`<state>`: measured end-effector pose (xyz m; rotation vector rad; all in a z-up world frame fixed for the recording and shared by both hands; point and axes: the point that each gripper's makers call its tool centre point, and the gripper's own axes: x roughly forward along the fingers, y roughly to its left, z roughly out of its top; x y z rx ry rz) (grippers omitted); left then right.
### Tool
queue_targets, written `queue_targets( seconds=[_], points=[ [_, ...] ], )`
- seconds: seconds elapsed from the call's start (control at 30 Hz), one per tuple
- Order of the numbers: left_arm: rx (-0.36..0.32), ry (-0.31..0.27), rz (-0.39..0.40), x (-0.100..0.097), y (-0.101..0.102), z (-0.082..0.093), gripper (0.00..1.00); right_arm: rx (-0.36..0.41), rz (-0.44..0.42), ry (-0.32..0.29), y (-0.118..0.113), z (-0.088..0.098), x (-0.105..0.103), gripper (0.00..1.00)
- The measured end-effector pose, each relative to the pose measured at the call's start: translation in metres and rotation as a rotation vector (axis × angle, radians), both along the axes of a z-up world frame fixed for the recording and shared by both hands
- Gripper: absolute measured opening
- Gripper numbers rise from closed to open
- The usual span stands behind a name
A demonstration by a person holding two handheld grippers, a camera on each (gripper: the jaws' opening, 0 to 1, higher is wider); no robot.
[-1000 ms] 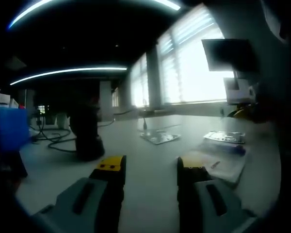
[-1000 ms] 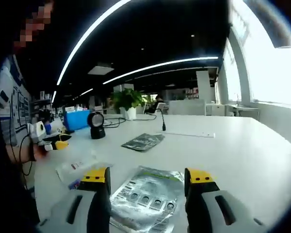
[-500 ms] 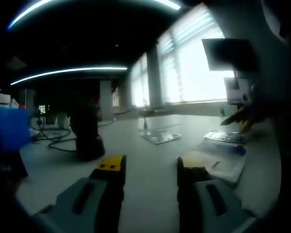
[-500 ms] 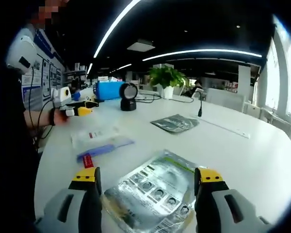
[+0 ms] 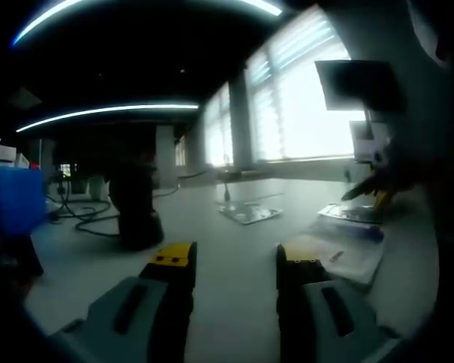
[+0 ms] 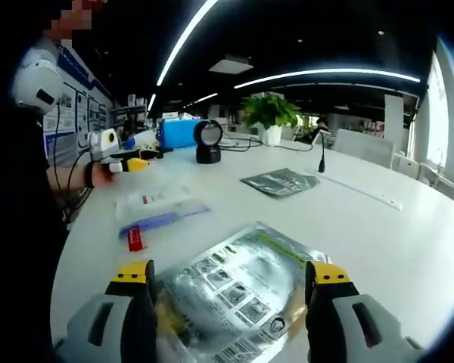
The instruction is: Clip sheet goods on table flip sheet goods clip sheet goods scan sheet goods put sheet goods back to table
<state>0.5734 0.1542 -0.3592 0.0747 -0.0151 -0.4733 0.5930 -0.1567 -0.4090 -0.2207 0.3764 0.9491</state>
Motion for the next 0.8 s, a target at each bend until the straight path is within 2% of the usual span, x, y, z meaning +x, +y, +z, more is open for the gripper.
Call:
queue_targets(
  seconds=[0.2,0.23,0.8],
  points=[
    [-0.002,0.000,0.003,0.000,0.001,0.000,0.34,-0.051,-0.016,0.015,-0.003,-0.015,0.001,0.75],
    [-0.002,0.000,0.003,0.000,0.000,0.000,0.34,-0.029,-0.029,0.019,-0.004,-0.014,0.001,0.76],
    [0.000,0.003,0.001,0.001,0.000,-0.001,0.34,0.002,-0.125,-0.001,-0.001,-0.010,-0.012,0.76]
  ],
)
